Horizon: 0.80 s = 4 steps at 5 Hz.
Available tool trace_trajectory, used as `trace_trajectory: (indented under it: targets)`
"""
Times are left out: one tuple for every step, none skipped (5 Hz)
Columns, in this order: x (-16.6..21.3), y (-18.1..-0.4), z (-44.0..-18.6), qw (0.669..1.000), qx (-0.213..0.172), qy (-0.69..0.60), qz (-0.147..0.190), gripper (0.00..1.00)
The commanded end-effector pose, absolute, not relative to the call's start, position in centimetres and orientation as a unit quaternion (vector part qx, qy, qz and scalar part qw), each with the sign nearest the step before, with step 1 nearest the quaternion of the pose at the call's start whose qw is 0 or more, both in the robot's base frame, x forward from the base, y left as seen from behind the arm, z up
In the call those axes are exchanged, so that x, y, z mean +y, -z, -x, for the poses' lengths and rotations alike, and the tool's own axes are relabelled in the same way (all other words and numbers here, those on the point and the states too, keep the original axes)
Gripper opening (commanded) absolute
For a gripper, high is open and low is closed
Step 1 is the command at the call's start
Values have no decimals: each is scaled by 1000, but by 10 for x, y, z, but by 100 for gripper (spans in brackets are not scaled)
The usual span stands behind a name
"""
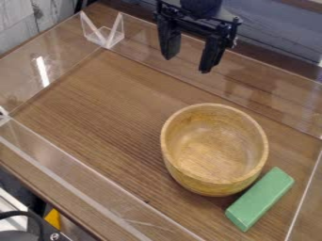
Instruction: Put the green block in the brown bowl
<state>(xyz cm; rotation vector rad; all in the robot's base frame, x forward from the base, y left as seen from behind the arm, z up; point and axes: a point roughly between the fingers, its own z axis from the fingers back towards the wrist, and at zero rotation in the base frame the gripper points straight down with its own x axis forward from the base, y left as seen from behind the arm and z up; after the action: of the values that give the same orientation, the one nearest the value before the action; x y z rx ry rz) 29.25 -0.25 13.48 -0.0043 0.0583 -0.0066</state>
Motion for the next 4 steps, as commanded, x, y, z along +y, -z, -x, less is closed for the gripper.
trace_trajectory:
  targets:
    - [-10,-135,-288,999,34,6,4,100]
    - [-34,-131,-272,999,46,27,11,100]
    - [-70,-129,-253,997,55,60,17,100]
    - [-120,-121,-234,991,59,114,23,100]
